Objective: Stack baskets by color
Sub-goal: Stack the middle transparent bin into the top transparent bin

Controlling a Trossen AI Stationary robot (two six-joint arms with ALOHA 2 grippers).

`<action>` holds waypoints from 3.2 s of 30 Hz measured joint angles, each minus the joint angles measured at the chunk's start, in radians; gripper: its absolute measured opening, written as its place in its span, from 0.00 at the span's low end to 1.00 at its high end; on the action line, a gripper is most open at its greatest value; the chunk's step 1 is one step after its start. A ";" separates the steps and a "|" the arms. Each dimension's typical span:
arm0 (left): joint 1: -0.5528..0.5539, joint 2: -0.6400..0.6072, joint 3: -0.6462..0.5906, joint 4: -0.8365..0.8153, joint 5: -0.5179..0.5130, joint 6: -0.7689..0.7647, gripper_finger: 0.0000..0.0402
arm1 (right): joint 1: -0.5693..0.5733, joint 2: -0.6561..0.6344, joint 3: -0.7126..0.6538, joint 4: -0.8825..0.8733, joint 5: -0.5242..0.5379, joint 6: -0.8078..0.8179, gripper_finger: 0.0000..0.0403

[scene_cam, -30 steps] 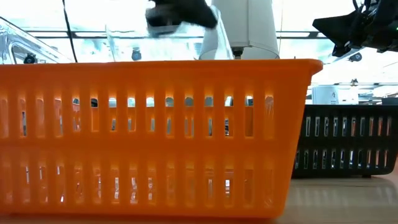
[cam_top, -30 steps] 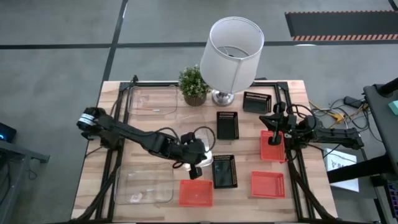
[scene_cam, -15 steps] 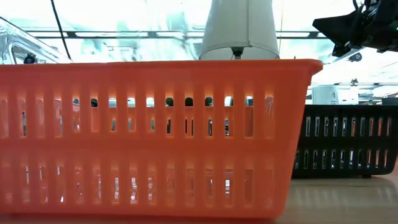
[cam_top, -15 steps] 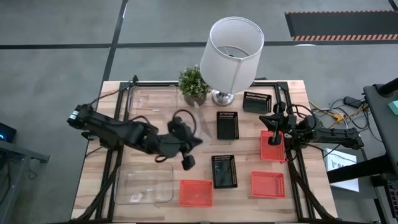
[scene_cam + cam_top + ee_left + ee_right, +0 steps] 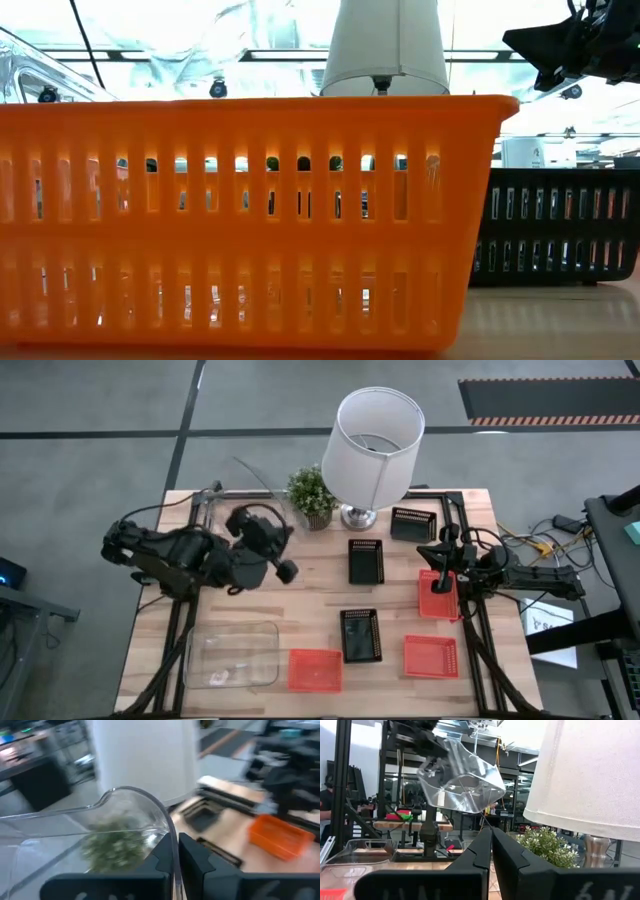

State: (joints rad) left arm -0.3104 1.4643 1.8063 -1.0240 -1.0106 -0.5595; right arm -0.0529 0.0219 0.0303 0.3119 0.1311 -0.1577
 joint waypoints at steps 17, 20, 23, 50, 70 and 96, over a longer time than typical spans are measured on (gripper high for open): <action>0.352 0.000 -0.115 -0.304 0.194 -0.272 0.00 | 0.000 0.000 0.000 0.000 0.000 0.000 0.02; 0.393 0.000 -0.155 -0.291 0.249 -0.273 0.00 | 0.000 0.000 0.000 0.000 0.000 0.000 0.02; 0.427 0.000 -0.201 -0.270 0.274 -0.273 0.00 | 0.000 0.000 0.000 0.000 0.000 0.000 0.02; 0.648 0.029 -0.361 0.026 0.313 -0.399 0.00 | 0.000 0.000 0.000 0.000 0.000 -0.030 0.02; 0.690 0.150 -0.363 0.187 0.319 -0.340 0.00 | 0.000 0.000 0.000 0.006 0.000 -0.081 0.02; 0.704 0.153 -0.428 0.350 0.323 -0.351 0.00 | 0.000 0.000 0.000 0.006 0.000 -0.080 0.02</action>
State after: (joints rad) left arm 0.3936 1.6176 1.3785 -0.6736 -0.6880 -0.9100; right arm -0.0528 0.0216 0.0303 0.3183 0.1314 -0.2382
